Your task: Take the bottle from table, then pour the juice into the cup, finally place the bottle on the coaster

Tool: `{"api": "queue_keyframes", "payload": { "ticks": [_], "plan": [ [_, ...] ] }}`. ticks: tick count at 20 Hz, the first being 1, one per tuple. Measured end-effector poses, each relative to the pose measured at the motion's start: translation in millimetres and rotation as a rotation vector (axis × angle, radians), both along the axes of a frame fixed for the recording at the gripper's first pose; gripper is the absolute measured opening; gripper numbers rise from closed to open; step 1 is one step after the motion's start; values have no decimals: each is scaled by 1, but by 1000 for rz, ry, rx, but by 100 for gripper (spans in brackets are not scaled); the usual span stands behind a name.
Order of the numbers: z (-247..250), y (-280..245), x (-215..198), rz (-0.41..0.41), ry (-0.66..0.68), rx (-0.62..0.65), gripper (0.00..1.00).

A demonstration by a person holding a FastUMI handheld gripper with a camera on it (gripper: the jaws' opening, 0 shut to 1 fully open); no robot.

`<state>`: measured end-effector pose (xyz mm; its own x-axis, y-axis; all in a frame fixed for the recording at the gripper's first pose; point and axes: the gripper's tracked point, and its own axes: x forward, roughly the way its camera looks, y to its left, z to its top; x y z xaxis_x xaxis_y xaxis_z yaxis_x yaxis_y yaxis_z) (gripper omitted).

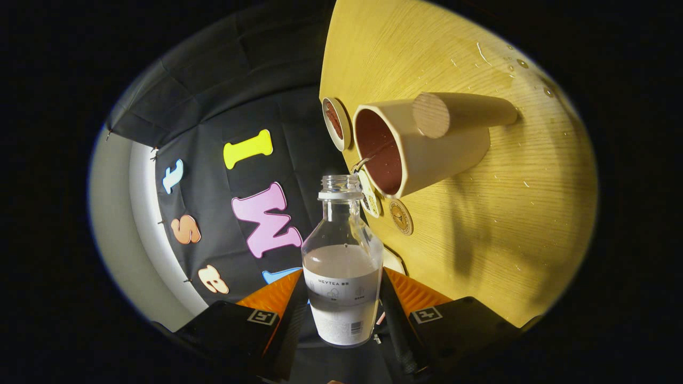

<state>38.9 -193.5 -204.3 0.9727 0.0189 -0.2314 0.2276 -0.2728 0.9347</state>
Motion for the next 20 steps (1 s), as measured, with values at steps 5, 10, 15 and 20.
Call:
{"api": "queue_keyframes", "payload": {
  "ticks": [5,10,15,20],
  "plan": [
    [2,-4,2,-27,-1,28,75],
    [4,-4,1,-38,-5,57,75],
    [7,-7,0,-63,-9,97,75],
    [17,-8,1,-66,-10,132,76]
  ]
}}
